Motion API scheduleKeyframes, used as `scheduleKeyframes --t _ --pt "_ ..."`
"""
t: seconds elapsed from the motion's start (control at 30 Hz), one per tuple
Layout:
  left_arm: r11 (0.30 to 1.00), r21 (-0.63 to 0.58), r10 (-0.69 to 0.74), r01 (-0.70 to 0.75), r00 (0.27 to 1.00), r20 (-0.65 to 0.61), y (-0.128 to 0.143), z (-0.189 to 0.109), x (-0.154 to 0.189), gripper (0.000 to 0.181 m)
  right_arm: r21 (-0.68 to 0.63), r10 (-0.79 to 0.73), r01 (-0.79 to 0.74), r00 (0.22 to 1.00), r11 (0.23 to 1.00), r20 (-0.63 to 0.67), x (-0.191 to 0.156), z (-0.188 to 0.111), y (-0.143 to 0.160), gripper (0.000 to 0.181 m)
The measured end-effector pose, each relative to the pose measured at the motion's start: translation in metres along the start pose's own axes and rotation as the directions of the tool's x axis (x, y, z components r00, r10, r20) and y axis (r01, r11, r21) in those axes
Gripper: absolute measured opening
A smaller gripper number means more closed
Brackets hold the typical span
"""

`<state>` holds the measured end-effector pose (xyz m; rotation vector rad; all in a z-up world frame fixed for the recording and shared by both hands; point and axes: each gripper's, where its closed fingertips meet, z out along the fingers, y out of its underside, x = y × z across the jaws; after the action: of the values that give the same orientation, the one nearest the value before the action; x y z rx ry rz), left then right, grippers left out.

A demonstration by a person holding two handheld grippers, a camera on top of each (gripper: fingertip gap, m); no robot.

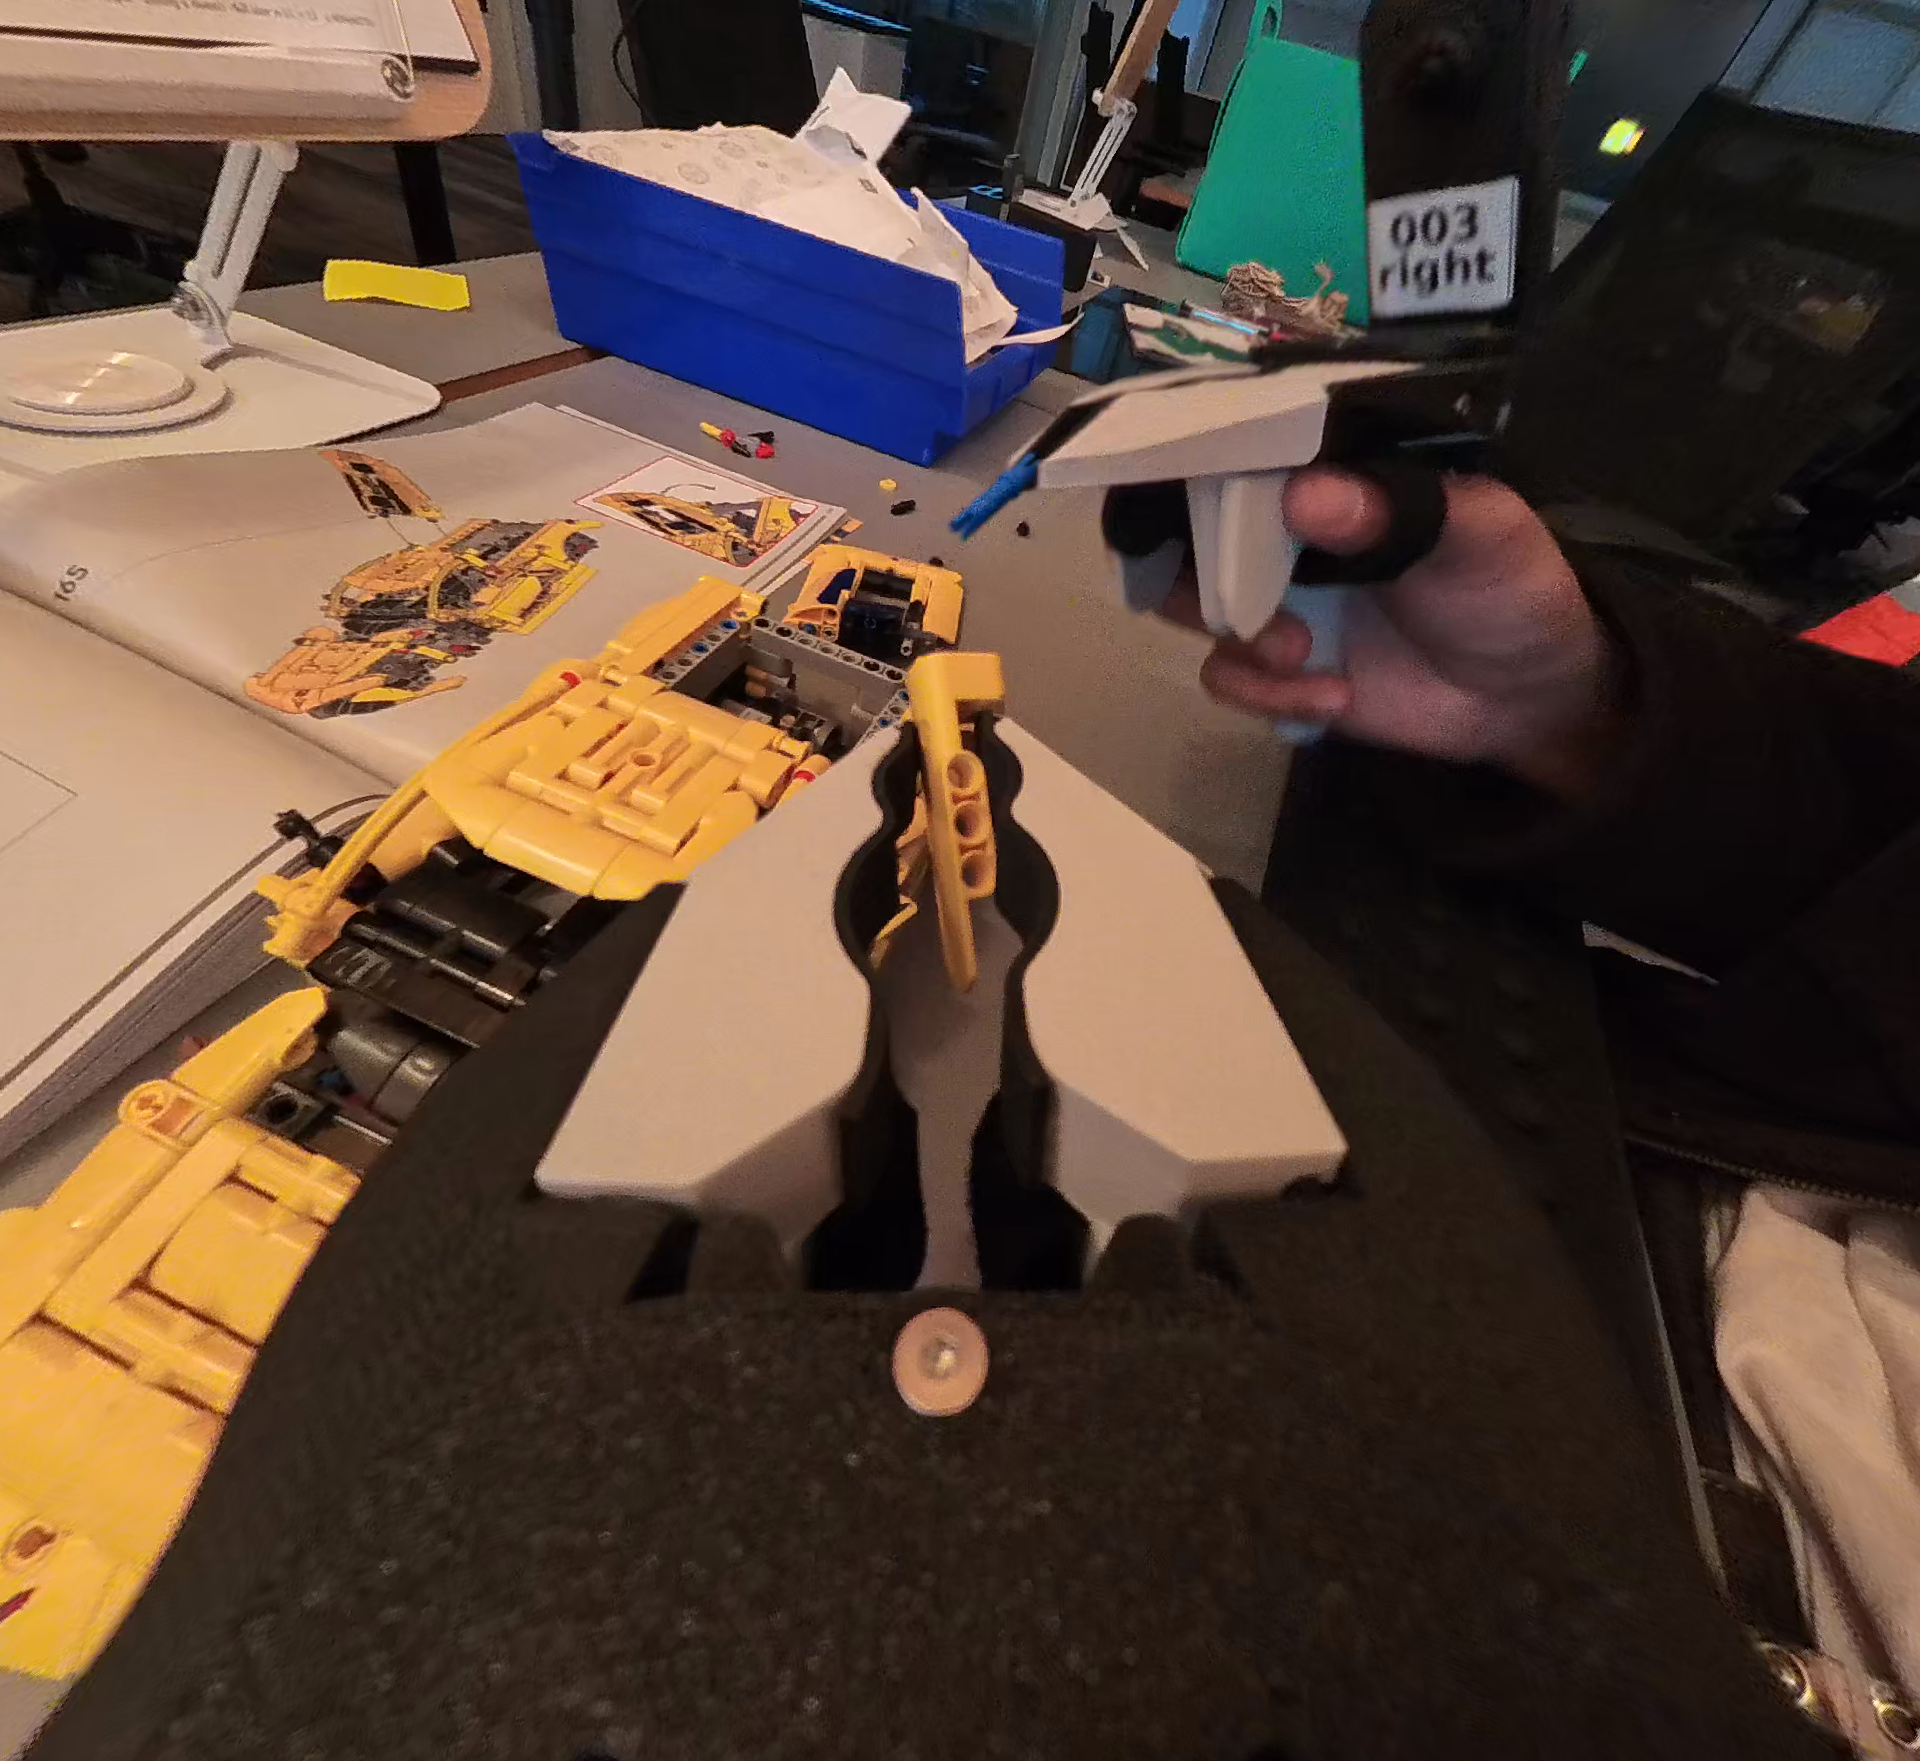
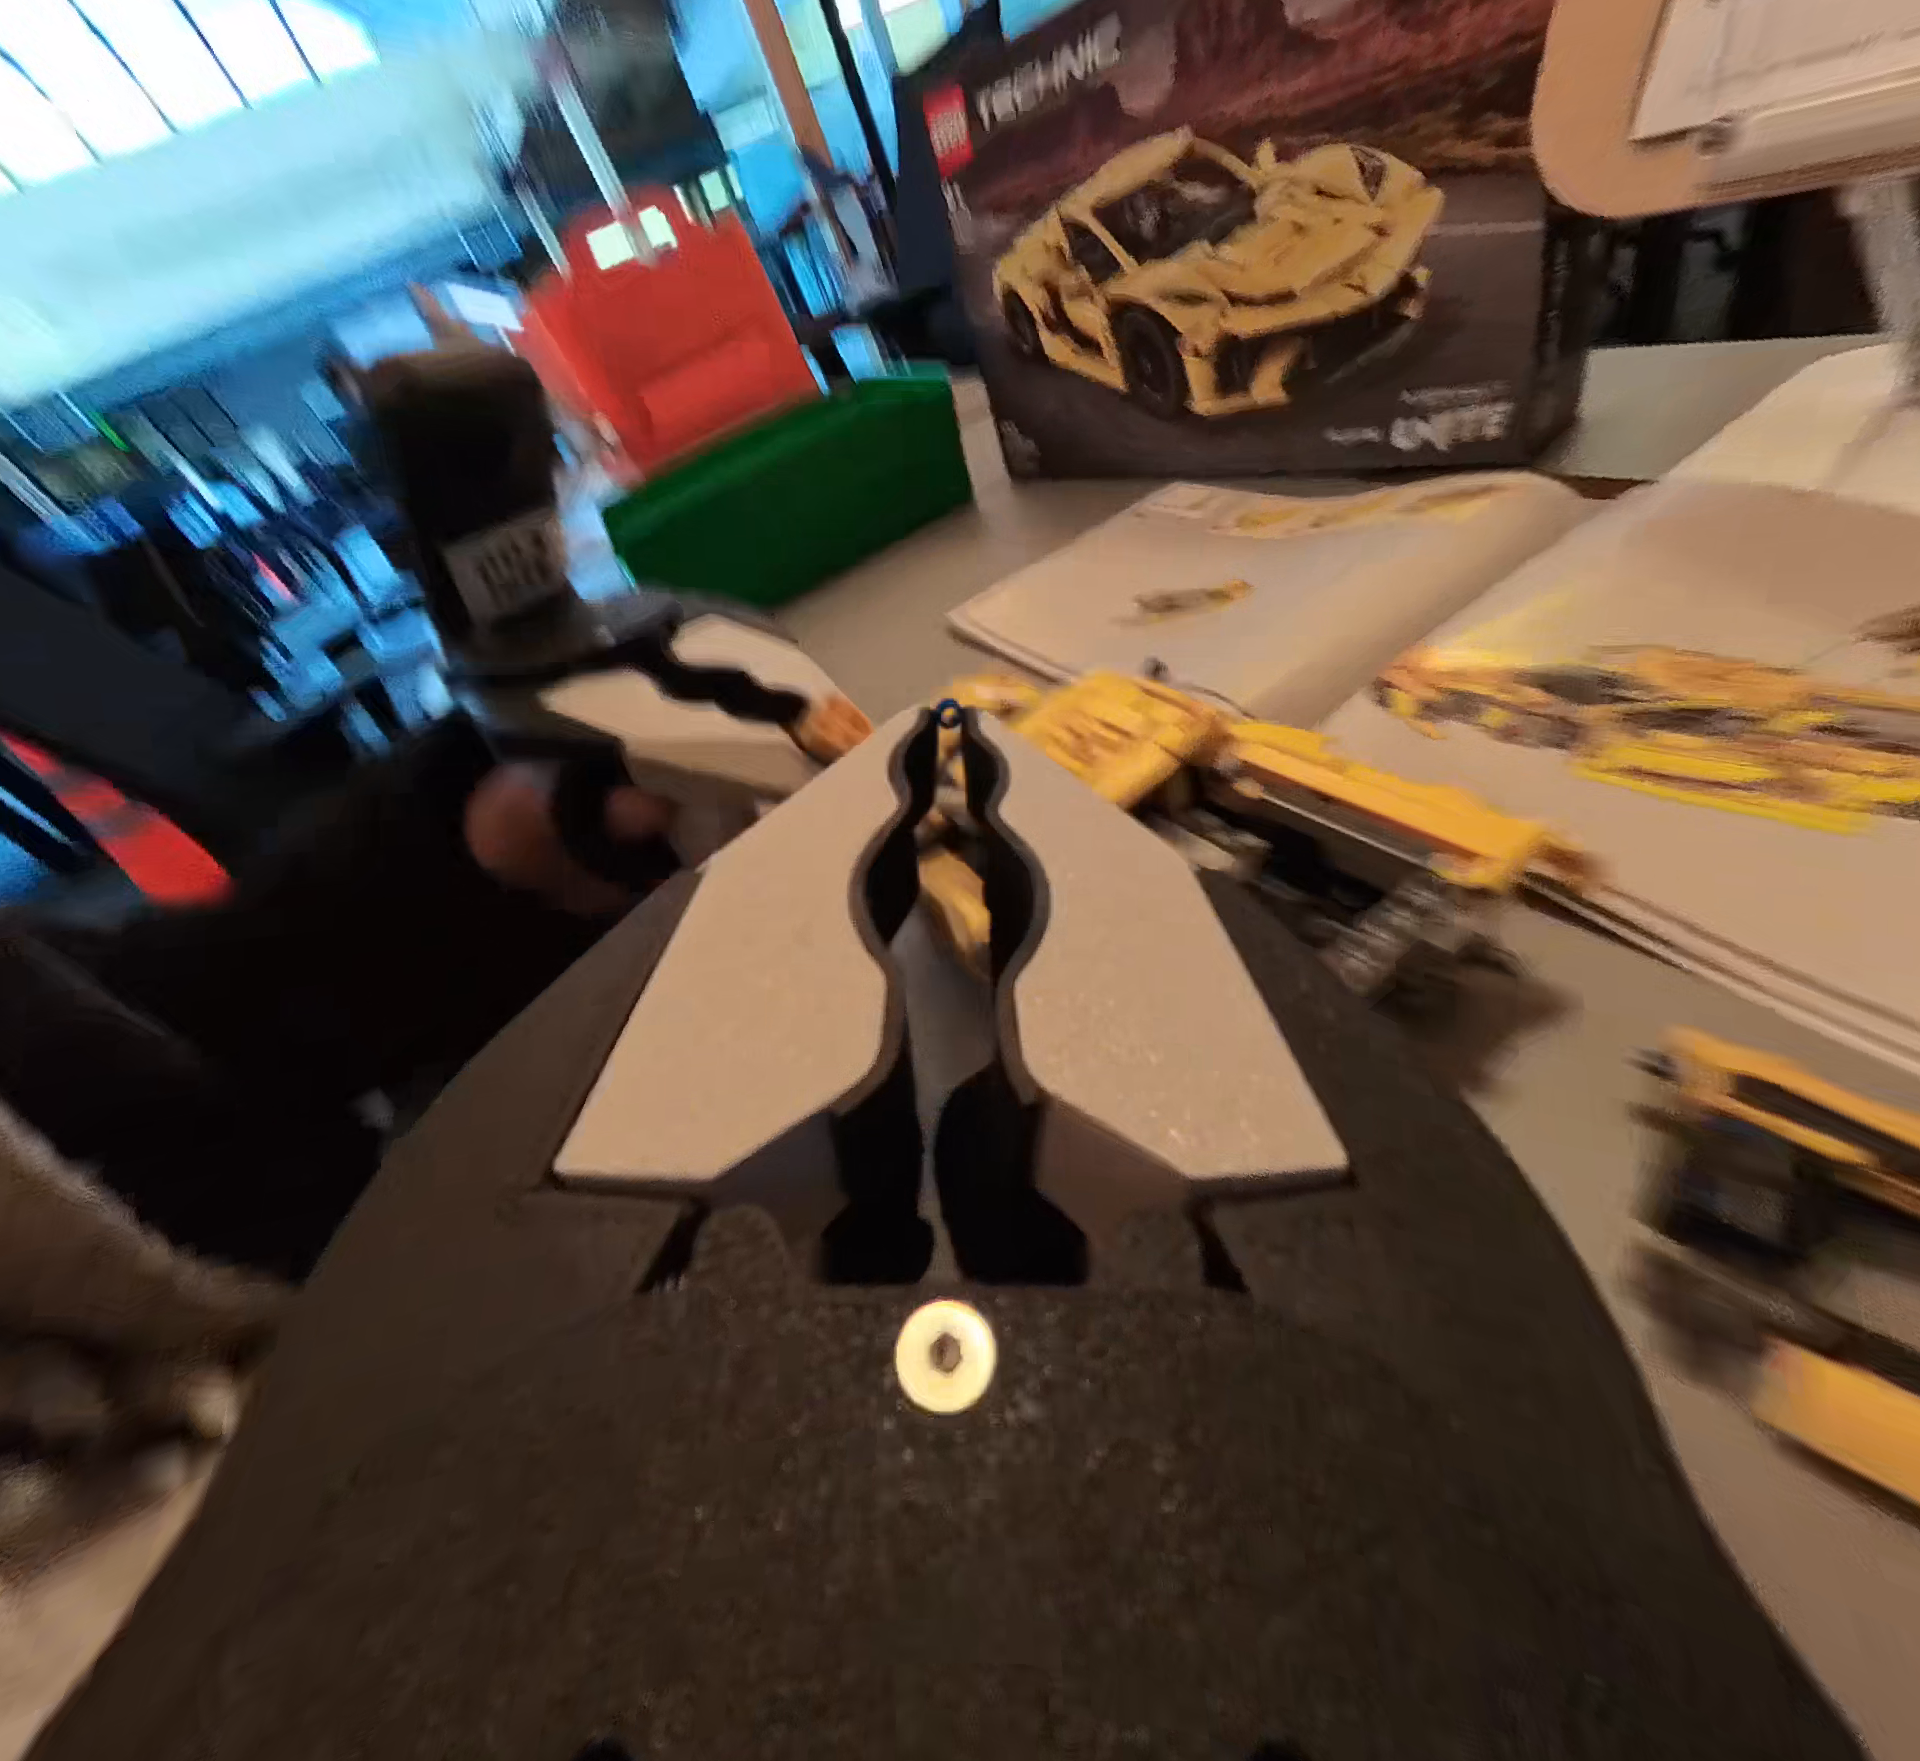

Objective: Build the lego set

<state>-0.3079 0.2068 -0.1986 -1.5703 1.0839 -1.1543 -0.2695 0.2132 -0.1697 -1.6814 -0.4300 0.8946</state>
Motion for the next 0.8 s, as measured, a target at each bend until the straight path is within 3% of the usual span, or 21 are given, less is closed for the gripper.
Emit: scheduleKeyframes --t 0.1,0.2,0.27,0.4,0.5,0.8 --pt "1.000 0.007 -0.017 0.017 1.000 -0.005 -0.001 0.000 -0.001 0.011 -0.383 -0.201 0.148 0.974 0.912 -0.102 0.045 -0.051 0.033 0.004" --pt "1.000 -0.003 -0.018 0.018 1.000 -0.012 0.001 0.002 0.000 0.011 -0.703 -0.344 0.165 0.931 0.692 -0.120 0.075 -0.109 0.070 0.004" --pt "1.000 -0.016 -0.010 0.010 1.000 -0.007 0.003 0.003 0.000 0.011 -0.800 -0.365 0.143 0.926 0.583 -0.100 0.078 -0.134 0.085 0.004" --pt "1.000 -0.023 -0.007 0.007 1.000 -0.007 0.005 0.003 0.001 0.011 -0.878 -0.345 0.094 0.935 0.469 -0.084 0.076 -0.158 0.103 0.004" --pt "1.000 -0.019 -0.009 0.009 1.000 -0.009 0.004 0.003 0.001 0.011 -0.898 -0.367 0.092 0.927 0.431 -0.081 0.079 -0.162 0.107 0.004" --pt "1.000 -0.014 -0.013 0.013 1.000 -0.002 0.003 0.002 0.000 0.010 -0.907 -0.362 0.077 0.928 0.413 -0.087 0.079 -0.164 0.111 0.005"
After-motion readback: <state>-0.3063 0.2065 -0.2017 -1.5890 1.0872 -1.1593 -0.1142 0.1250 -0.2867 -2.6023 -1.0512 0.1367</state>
